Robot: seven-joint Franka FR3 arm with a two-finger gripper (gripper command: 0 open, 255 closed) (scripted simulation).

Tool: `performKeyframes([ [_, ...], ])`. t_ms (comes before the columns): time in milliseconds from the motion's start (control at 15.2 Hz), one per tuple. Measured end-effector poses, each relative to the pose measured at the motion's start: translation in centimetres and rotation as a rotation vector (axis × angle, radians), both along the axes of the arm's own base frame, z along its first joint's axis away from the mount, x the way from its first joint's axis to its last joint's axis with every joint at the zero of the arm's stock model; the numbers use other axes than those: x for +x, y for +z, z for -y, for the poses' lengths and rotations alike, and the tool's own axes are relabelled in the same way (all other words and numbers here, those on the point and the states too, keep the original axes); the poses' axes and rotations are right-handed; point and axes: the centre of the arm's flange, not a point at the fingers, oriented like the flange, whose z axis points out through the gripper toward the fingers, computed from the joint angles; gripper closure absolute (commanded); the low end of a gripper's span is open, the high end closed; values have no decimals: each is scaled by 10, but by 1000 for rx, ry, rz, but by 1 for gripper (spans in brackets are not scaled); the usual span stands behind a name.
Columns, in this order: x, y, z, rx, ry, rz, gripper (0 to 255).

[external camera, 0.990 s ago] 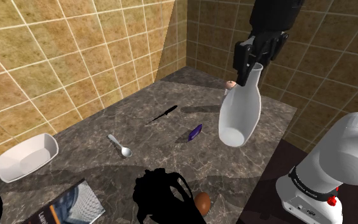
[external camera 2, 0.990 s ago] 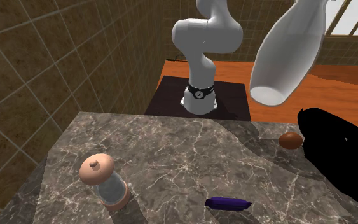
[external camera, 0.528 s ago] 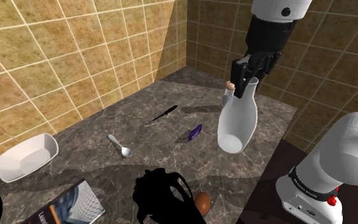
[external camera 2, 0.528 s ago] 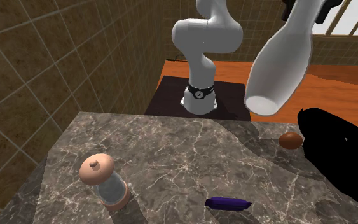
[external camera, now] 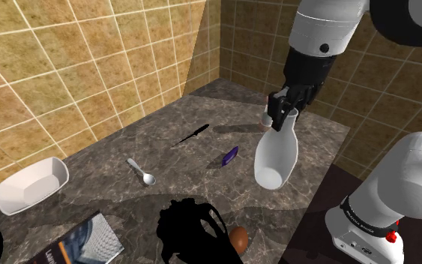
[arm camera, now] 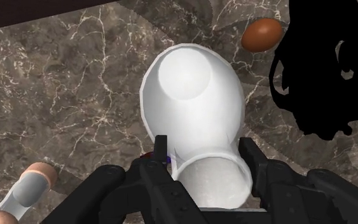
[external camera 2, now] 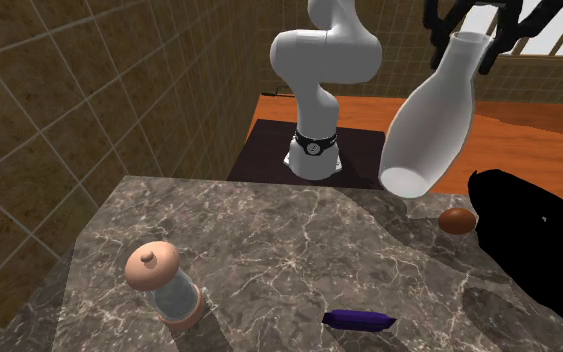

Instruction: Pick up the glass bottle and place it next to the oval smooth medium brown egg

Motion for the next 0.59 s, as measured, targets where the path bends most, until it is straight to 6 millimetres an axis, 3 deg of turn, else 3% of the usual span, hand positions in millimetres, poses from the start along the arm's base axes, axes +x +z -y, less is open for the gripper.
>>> performKeyframes([
  [594,3,-47,0,0,0,0,255],
])
